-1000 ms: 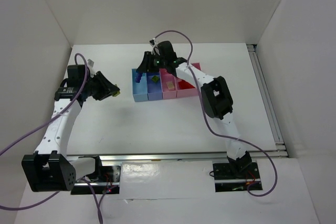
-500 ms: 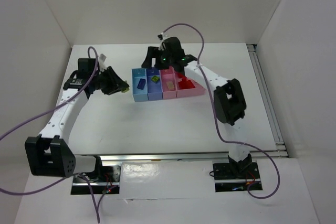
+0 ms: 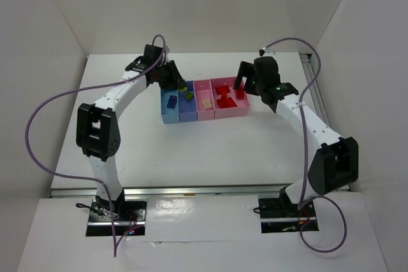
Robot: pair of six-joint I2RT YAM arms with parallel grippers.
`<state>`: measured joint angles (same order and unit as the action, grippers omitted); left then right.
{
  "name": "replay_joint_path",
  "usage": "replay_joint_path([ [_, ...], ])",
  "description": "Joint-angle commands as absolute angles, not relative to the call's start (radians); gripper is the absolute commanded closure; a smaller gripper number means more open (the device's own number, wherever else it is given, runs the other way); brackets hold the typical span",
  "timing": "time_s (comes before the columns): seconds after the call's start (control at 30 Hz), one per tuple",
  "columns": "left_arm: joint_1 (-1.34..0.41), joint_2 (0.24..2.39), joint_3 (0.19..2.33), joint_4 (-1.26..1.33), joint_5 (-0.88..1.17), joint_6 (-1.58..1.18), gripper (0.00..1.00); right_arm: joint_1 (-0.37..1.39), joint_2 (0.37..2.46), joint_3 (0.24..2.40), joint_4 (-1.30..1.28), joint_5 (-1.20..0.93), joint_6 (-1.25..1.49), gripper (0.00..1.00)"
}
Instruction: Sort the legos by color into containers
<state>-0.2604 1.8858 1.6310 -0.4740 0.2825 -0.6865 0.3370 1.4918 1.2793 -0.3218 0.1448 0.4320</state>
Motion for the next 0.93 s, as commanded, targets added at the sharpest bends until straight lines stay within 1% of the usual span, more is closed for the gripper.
replay_joint_path([
  [0.0, -0.284, 1.986, 1.735, -0.532, 0.197, -0.687, 0.96, 0.295, 1.387, 1.226, -0.435, 0.245, 0.446, 0.07],
  [0.03, -0.284, 2.009, 1.776, -0.543, 0.187, -0.687, 0.78, 0.285, 1.372, 1.226, -0.451, 0.258, 0.446, 0.07],
  [0.13, -0.305, 2.069, 1.848, -0.595, 0.163, -0.678, 0.36, 0.246, 1.339, 1.215, -0.5, 0.278, 0.446, 0.04],
  [0.17, -0.305, 2.069, 1.858, -0.595, 0.163, -0.669, 0.32, 0.245, 1.324, 1.215, -0.5, 0.278, 0.446, 0.04],
  [0.2, -0.305, 2.069, 1.858, -0.606, 0.163, -0.669, 0.24, 0.223, 1.315, 1.215, -0.515, 0.278, 0.446, 0.04],
  [0.23, -0.314, 2.069, 1.867, -0.606, 0.163, -0.658, 0.2, 0.222, 1.315, 1.215, -0.528, 0.278, 0.446, 0.01],
  [0.27, -0.314, 2.056, 1.867, -0.606, 0.163, -0.658, 0.13, 0.21, 1.315, 1.215, -0.528, 0.278, 0.446, 0.01],
  [0.33, -0.325, 2.037, 1.879, -0.636, 0.152, -0.625, 0.07, 0.196, 1.305, 1.224, -0.538, 0.287, 0.446, 0.01],
  [0.43, -0.336, 1.967, 1.89, -0.647, 0.152, -0.588, 0.07, 0.175, 1.324, 1.235, -0.564, 0.328, 0.494, 0.01],
  [0.53, -0.345, 1.872, 1.876, -0.657, 0.132, -0.566, 0.07, 0.175, 1.324, 1.245, -0.593, 0.434, 0.544, 0.01],
  [0.6, -0.345, 1.815, 1.82, -0.657, 0.132, -0.546, 0.07, 0.175, 1.324, 1.246, -0.604, 0.514, 0.592, 0.01],
  [0.63, -0.345, 1.752, 1.793, -0.657, 0.123, -0.546, 0.07, 0.175, 1.324, 1.246, -0.604, 0.534, 0.601, 0.01],
  [0.67, -0.345, 1.72, 1.731, -0.657, 0.123, -0.546, 0.07, 0.175, 1.315, 1.246, -0.604, 0.569, 0.61, 0.01],
  [0.77, -0.345, 1.605, 1.598, -0.63, 0.104, -0.535, 0.07, 0.166, 1.296, 1.246, -0.623, 0.603, 0.611, 0.01],
  [0.9, -0.345, 1.539, 1.494, -0.618, 0.135, -0.535, 0.07, 0.155, 1.272, 1.212, -0.607, 0.592, 0.58, 0.01],
])
